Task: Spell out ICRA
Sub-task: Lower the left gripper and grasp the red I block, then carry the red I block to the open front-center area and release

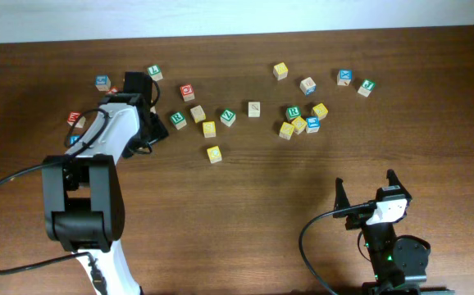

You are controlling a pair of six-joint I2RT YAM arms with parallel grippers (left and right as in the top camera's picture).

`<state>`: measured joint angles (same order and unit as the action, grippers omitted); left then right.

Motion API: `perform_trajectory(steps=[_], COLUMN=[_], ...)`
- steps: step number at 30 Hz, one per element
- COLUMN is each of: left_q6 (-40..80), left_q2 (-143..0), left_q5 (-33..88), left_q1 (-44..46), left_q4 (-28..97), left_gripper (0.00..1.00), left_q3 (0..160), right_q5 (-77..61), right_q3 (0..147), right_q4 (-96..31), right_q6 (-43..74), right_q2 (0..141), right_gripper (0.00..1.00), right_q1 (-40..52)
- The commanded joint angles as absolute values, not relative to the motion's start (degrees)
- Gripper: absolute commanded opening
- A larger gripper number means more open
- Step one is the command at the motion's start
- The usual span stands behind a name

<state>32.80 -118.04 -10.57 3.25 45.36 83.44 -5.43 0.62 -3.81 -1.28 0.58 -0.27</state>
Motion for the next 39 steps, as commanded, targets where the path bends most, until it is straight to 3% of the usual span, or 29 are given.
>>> perform_trajectory(steps=[1,10,12,18,24,29,30,39], left_q6=[33.15,27.29,27.29,27.27,26.17,24.08,23.86,22.17], left_q2=[-118.69,-121.93,-121.93,-121.71,-121.71,-121.47,-121.36,-114.3], left_q5=[-11.88,-11.86,-11.81,-11.0,-8.86,-8.82,-8.82,-2.2], left_q1=[2.92,2.42,2.0,1.91,1.91,1.91,1.91,1.98], left_q4=[43.79,42.02,42.04,43.11,42.65,42.74,42.89,47.66], left_gripper=[0.69,0.61,0.52,0.51,0.35,0.32,0.28,0.26], left_q3=[83.4,83.42,83.42,83.59,83.9,84.31,84.49,85.67], right_q5=[-5.37,-5.37,-5.37,-5.37,-5.37,-5.37,-5.37,-5.37], right_q3=[0.32,0.32,0.32,0.32,0.32,0.32,0.32,0.32], right_q4=[-4.1,-4.1,-4.1,-4.1,-4.1,-4.1,-4.1,-4.1], right_q6=[-0.6,-0.6,-0.6,-0.62,-0.6,-0.62,-0.62,-0.6], right_q2=[0.21,0.21,0.21,0.21,0.21,0.21,0.21,0.21], right_gripper=[0.98,0.98,0.98,0.98,0.98,0.98,0.98,0.98], right_q1=[0.16,0.16,0.16,0.14,0.16,0.16,0.16,0.16])
